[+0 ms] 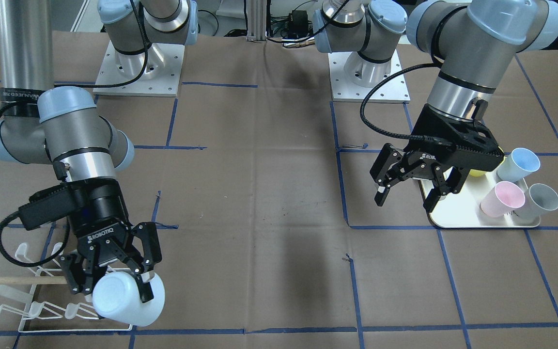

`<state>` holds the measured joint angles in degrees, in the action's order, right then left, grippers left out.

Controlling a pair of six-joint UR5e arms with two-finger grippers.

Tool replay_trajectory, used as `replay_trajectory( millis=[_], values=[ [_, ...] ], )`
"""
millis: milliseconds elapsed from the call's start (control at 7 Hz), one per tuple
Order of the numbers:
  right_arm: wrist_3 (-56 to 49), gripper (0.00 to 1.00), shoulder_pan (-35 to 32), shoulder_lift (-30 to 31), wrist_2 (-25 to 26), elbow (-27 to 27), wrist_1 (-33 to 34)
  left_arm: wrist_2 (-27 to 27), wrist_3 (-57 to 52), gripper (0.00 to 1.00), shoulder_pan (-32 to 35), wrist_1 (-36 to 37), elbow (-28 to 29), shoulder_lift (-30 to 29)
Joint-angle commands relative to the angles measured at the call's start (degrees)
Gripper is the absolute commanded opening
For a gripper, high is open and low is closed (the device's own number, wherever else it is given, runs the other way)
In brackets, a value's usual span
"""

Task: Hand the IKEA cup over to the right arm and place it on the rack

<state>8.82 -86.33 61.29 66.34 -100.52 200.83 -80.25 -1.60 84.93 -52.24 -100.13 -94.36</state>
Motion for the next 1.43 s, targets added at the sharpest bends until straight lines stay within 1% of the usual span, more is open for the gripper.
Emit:
replay_trajectory(
  millis=[0,143,286,571,714,857,1000,1143,1286],
  values=[
    [-9.2,0.04,4.6,-0.1,-0.5,-0.5,3.2,-10.7,6.1,0.99,3.9,-23.8,10.2,-1.7],
    [-10.7,0.04,7.1,-0.4,-1.4,-1.9,3.5,-10.9,6.0,0.99,4.3,-25.4,9.8,-1.4],
    [-10.9,0.04,8.8,-0.7,-3.8,-2.3,3.4,-10.9,5.4,0.99,4.3,-25.7,8.2,-0.1],
    [-10.8,0.04,9.3,-2.8,-4.6,-2.6,3.5,-10.3,5.4,1.0,4.5,-25.5,4.7,3.0],
    [-11.0,0.04,9.4,-3.1,-4.4,-4.1,3.3,-10.2,5.2,1.0,4.5,-25.6,2.4,5.0],
    [-11.3,0.04,9.6,-3.2,-4.4,-5.1,3.3,-10.1,4.7,1.0,3.9,-25.5,-1.3,7.6],
    [-12.4,0.04,9.9,-3.3,-4.4,-5.1,3.2,-10.6,1.5,1.0,3.5,-24.9,-5.4,10.7],
    [-12.5,0.04,10.4,-3.9,-4.4,-5.0,3.2,-11.0,0.5,1.0,1.7,-25.0,-8.6,13.2],
    [-12.6,0.04,10.4,-4.6,-4.4,-4.8,3.3,-10.9,-2.9,1.0,-3.5,-25.2,-11.2,15.0]
  ],
)
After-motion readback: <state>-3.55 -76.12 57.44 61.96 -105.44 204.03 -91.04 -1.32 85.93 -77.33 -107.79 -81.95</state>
